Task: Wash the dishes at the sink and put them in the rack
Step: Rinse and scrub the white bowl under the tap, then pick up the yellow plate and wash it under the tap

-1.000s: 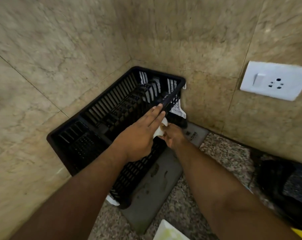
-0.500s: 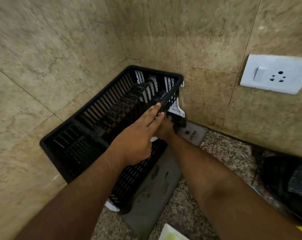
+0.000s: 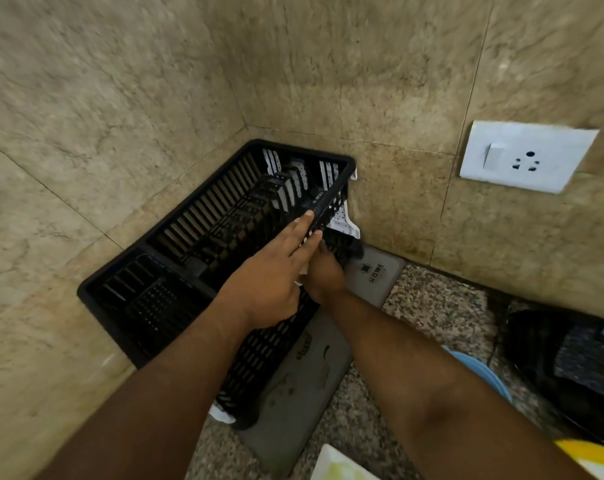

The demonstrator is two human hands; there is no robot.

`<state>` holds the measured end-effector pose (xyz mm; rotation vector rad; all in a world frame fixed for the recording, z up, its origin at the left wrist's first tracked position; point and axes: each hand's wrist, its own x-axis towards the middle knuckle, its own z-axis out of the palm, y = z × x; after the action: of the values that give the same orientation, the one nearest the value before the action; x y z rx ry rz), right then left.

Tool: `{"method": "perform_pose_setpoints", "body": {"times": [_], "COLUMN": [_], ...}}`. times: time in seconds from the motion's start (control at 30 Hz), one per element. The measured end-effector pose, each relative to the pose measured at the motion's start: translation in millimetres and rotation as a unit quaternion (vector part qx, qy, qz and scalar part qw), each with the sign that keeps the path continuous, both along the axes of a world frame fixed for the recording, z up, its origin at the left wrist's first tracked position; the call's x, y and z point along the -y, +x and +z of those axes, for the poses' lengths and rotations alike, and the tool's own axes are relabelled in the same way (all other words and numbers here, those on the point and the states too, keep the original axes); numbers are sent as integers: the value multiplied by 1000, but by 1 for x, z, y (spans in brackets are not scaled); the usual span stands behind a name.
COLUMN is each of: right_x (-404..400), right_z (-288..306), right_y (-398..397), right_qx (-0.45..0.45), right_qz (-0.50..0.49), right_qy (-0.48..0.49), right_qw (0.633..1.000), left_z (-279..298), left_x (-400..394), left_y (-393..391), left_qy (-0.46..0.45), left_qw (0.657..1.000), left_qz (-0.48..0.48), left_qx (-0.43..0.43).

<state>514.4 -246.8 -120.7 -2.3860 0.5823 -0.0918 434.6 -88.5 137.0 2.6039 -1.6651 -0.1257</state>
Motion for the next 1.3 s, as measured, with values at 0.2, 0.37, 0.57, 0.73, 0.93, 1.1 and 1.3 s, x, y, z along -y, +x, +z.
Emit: {"method": "perform_pose_setpoints", "body": {"times": [0.2,0.37,0.57,0.73,0.93,1.1,1.3], "right_x": [-22,-20,-4,4,22,40,53], "right_z": [109,155,190,212,183,165,129], "right_y": [-116,-190,-316,-433,-553,-607,-629], "right_qx": [56,61,51,0,-55,-125,-142], "right_qz": [37,80,55,24,-88,-251,-304], "right_qy": [34,59,51,14,24,0,120], "right_qw": [997,993,996,1000,994,960,934], "left_z": [3,11,7,-26,-76,-108,-120], "left_x": [-1,-12,-14,5,32,56,72], "left_y": [-6,-24,-121,-236,-351,-392,-426], "left_qy": [14,22,-57,-97,-94,-12,-36], "left_qw": [999,992,993,982,971,950,895], "left_qz": [10,3,90,116,81,126,253], "left_qx": [40,120,48,-110,-205,-284,-365]}}
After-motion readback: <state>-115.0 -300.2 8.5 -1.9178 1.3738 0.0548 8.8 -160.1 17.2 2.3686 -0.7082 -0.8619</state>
